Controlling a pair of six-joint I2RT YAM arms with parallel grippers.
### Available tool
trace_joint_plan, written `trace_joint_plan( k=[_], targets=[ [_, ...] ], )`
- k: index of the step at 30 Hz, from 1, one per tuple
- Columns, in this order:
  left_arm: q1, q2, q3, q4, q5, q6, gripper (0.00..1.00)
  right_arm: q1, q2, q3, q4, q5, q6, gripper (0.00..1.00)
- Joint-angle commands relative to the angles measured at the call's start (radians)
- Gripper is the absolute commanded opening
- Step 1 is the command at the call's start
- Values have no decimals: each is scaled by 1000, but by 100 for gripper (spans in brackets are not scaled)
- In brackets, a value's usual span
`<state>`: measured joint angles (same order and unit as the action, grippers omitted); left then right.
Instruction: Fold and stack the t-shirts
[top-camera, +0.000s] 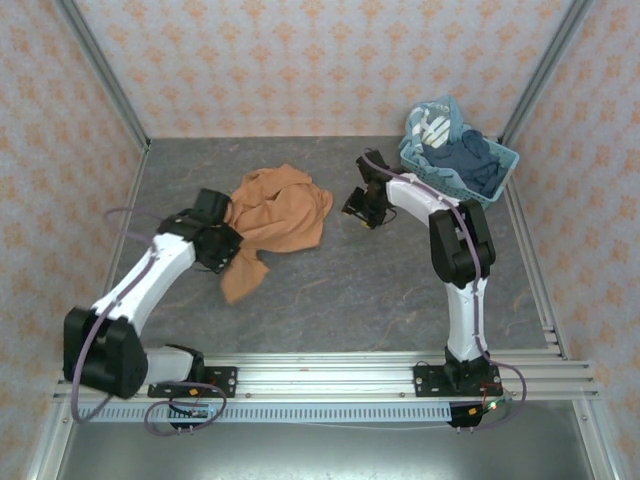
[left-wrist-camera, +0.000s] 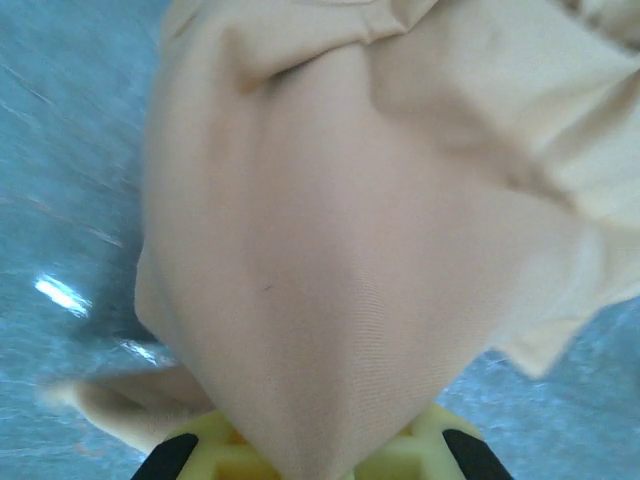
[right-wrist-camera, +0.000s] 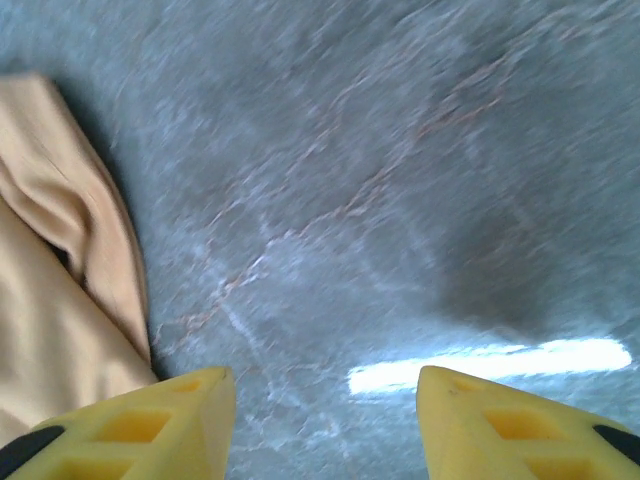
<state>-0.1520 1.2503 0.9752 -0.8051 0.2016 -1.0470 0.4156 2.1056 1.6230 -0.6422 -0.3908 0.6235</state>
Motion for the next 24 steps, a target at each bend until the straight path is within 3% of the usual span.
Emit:
trace_joint_plan(
  k=[1,9,20,24],
  targets=[
    [76,-46,-52,-99,47,88,0,62,-37,3,-6,46,-15,51],
    [109,-56,-74,-72,88,99,0,180,68,75,19,27,42,48],
    [111,-81,-25,-124,69,130,0,178,209,295,-92,146,61,28],
    [111,-85,-20,-124,73,131,0,178,272,380,-155,168,62,27]
  ],
)
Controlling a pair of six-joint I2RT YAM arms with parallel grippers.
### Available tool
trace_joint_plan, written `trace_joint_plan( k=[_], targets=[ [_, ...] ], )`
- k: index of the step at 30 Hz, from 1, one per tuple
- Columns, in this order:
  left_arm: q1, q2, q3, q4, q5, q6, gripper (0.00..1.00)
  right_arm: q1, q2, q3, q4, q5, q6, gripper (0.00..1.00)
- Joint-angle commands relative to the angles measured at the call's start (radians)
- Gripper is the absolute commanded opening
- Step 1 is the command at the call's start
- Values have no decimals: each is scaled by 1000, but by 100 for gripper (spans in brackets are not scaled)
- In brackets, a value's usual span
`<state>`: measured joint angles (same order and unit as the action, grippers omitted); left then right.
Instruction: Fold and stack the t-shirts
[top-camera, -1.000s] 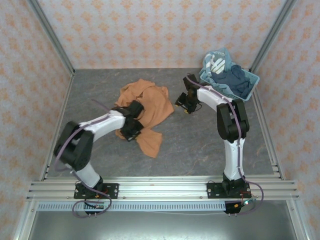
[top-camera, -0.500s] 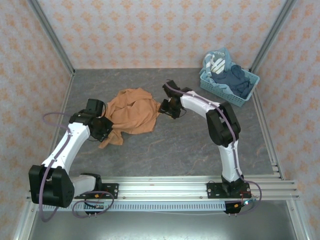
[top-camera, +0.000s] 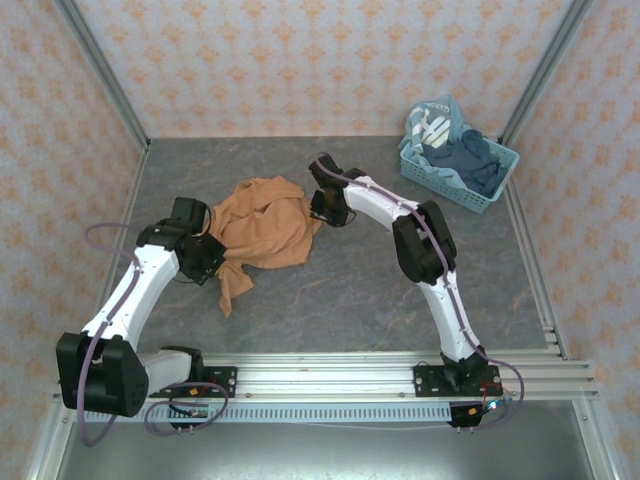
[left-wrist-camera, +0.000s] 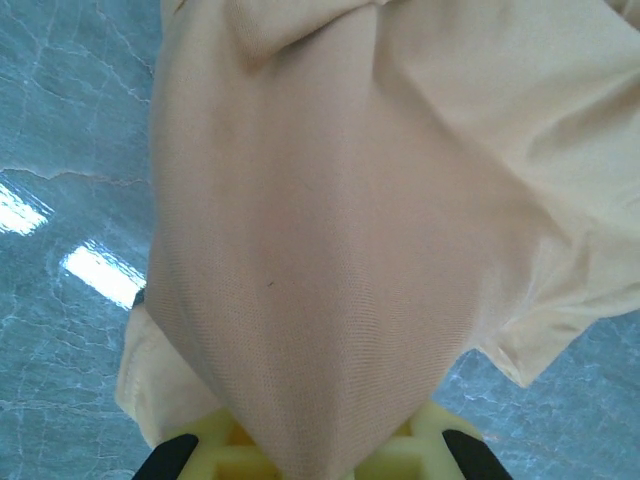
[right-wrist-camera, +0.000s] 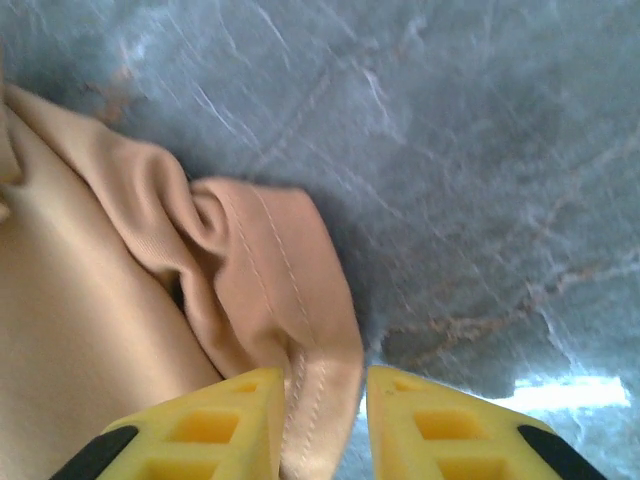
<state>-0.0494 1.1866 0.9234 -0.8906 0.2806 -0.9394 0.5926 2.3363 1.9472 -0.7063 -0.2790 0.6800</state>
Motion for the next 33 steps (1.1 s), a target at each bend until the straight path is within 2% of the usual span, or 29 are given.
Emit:
trace_joint_plan(
  k=[1,5,9,10,16,27,30,33],
  targets=[
    [8,-22,33,-38,-6,22,0,3,60,83,-114,58,4,27],
    [8,-24,35,-31,-4,21,0,6,102,123,-167,66,17,24],
    [8,-21,50,-31,-14,27,0,5,104,122,-181,107,31,2],
    [8,-22,58,-36,-20,32,0,3,95,124,-187,131,29,0],
    [8,-46,111,-79,-57,64,0,-50,-85,62,-212,277,-32,0],
    [8,-96,105,-81,-39,62,0,-226,-375,-77,-315,362,-219,0],
    [8,-73,75,-39,-6,55,0,-246,-368,-63,-335,336,-257,0],
    [4,-18,34,33,46,37,0,-262,-289,-22,-349,268,-266,0]
  ],
)
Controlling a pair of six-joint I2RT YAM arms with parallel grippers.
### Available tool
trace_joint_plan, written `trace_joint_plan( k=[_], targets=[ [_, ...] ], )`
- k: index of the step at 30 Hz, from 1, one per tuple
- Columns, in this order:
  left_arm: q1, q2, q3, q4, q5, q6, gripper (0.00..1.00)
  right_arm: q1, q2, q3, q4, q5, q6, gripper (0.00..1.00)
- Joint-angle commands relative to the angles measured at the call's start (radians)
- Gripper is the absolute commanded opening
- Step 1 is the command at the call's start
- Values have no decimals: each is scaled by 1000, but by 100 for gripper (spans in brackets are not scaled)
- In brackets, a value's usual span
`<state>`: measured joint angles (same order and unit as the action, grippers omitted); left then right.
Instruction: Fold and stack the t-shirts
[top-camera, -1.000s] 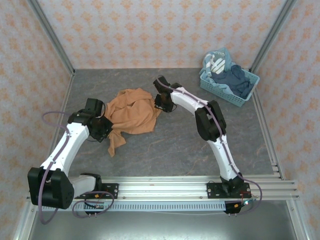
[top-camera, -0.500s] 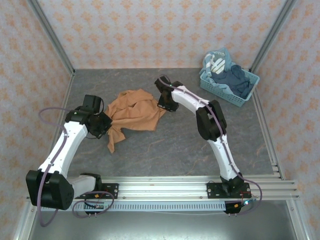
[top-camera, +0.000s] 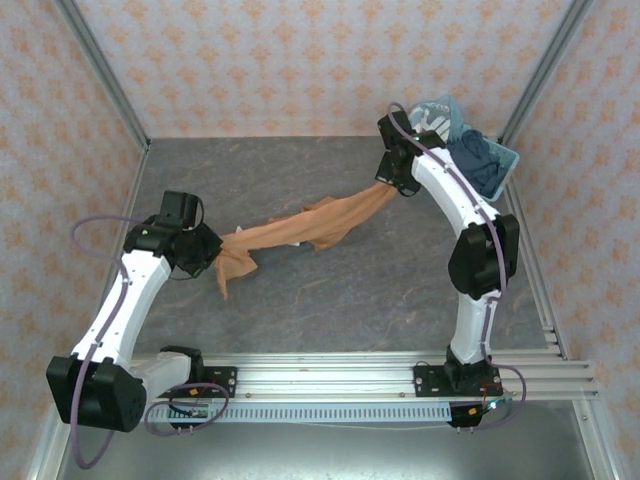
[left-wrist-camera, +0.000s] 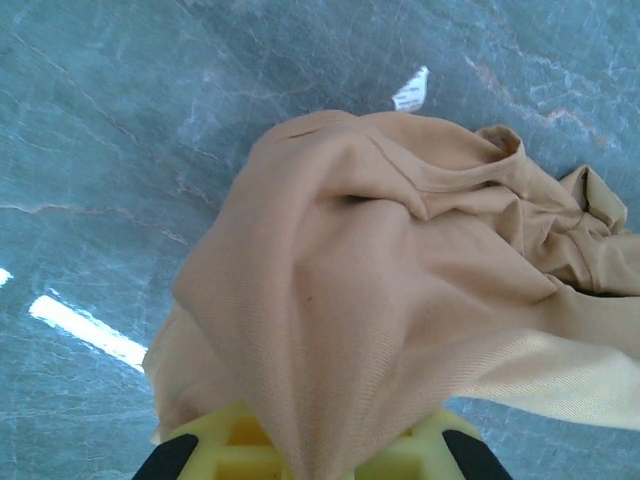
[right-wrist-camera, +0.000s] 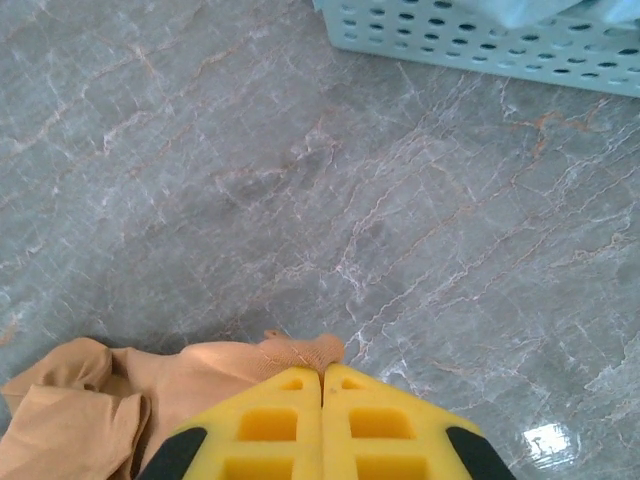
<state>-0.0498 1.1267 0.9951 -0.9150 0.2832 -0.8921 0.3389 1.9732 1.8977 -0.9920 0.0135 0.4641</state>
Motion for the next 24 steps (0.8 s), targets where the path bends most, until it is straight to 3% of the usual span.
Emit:
trace_joint_plan(
  k=[1,7,15,24],
  targets=[
    [5,62,-50,79,54,-16,0,-8,105,52,-73,-33,-50,0],
    [-8,217,-71,159,79,14,0,-15,334,297,-134,-36,-36,0],
    [2,321,12,118,-109,155,0,-36,584,670,-243,-73,0,0],
    [35,435,202,34,-241,318,0,-38,540,582,-206,-92,-2,0]
  ],
)
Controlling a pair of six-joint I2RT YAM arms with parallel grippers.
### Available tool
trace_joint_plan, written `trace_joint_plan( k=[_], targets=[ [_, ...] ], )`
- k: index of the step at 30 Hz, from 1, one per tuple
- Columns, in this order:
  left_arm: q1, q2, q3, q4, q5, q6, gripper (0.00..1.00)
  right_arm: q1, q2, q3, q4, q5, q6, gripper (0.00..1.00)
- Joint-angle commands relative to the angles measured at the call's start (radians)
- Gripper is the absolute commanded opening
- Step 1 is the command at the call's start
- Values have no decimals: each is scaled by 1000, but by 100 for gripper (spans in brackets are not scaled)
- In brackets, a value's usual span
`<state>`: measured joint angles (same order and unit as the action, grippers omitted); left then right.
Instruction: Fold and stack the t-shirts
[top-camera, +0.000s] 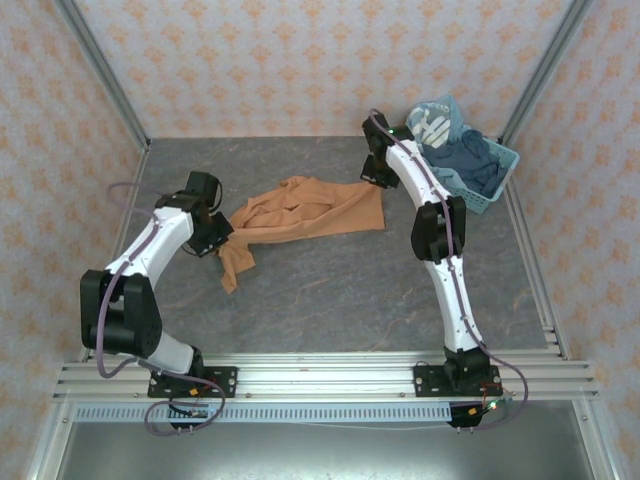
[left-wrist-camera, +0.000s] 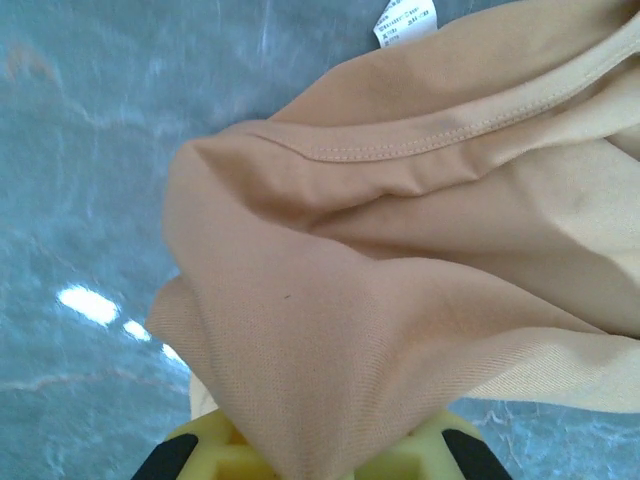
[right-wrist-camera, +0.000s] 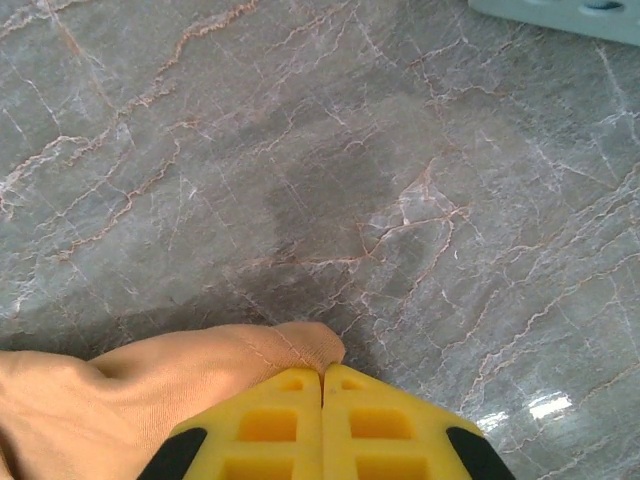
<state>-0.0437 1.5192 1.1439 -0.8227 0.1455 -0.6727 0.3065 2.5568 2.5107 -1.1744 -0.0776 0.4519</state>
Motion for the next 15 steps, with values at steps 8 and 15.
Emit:
trace_joint_plan(
  k=[8,15],
  targets=[
    [95,293,314,-120,-203,235,38,-11,-47,-42,-10,-36,-3,5],
    [54,111,206,-131,-262,249,66,-11,-196,-205,-12,4,-12,50]
  ],
)
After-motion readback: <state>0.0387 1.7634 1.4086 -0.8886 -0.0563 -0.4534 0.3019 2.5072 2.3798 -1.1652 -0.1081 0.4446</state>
